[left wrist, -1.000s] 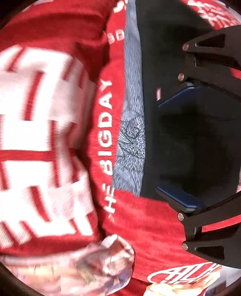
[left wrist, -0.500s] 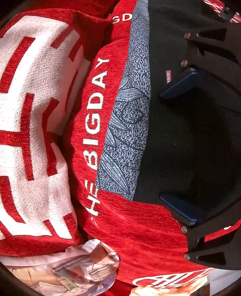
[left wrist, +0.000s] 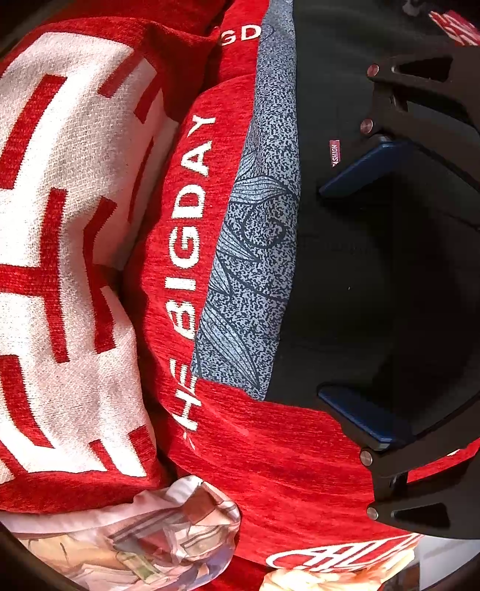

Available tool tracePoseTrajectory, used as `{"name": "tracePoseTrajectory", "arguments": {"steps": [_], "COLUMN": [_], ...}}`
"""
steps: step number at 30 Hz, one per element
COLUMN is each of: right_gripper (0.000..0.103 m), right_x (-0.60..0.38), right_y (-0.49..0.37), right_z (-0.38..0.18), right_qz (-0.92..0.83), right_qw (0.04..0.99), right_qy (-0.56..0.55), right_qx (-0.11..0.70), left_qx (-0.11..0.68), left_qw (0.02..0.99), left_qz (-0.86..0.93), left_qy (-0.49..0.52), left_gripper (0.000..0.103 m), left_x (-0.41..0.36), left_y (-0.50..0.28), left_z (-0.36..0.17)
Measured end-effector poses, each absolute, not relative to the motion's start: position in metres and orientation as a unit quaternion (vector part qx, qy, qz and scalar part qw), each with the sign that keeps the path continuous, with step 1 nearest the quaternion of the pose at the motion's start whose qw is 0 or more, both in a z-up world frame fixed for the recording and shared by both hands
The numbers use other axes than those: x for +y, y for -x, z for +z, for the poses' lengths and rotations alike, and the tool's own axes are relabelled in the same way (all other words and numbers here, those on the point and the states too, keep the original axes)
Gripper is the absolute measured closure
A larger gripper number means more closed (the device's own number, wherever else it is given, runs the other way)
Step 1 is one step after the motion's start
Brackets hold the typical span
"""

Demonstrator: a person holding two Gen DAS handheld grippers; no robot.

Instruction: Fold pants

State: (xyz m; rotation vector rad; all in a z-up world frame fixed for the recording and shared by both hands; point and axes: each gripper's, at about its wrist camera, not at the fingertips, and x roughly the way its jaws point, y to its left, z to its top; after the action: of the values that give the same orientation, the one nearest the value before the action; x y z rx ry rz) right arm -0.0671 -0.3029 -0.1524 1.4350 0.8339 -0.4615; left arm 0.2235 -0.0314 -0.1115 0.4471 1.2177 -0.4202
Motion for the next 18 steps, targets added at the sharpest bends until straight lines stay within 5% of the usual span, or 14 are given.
{"name": "tracePoseTrajectory", "arguments": {"steps": [9,13,15,18], "right_gripper": [0.096,0.084,0.058,0.055], "right_x": [-0.294,-0.309,-0.329,-0.369], "right_y": [0.092,0.116,0.137,0.169], "right_z": [-0.146,-0.109,-0.096,-0.085], "right_qz": [-0.225,-0.236,-0.261,-0.316], "right_qw": [0.672,0.690,0.694,0.684], "right_qy": [-0.575,-0.548,-0.547,-0.557], "right_qx": [0.408,0.410,0.388,0.348], "left_qx": [0.561,0.533,0.528,0.549], "left_qw": [0.771,0.769,0.760,0.730], "left_qz": [-0.191,-0.241,-0.268,-0.309], "left_qy": [-0.232,-0.260,-0.269,-0.265], "left_gripper": [0.000,0.000,0.000,0.000], "left_x": [-0.038,-0.052,-0.064,-0.096], "left_y": [-0.219,-0.181,-0.159,-0.121], "left_z": [-0.100,-0.069,-0.063,-0.071]}}
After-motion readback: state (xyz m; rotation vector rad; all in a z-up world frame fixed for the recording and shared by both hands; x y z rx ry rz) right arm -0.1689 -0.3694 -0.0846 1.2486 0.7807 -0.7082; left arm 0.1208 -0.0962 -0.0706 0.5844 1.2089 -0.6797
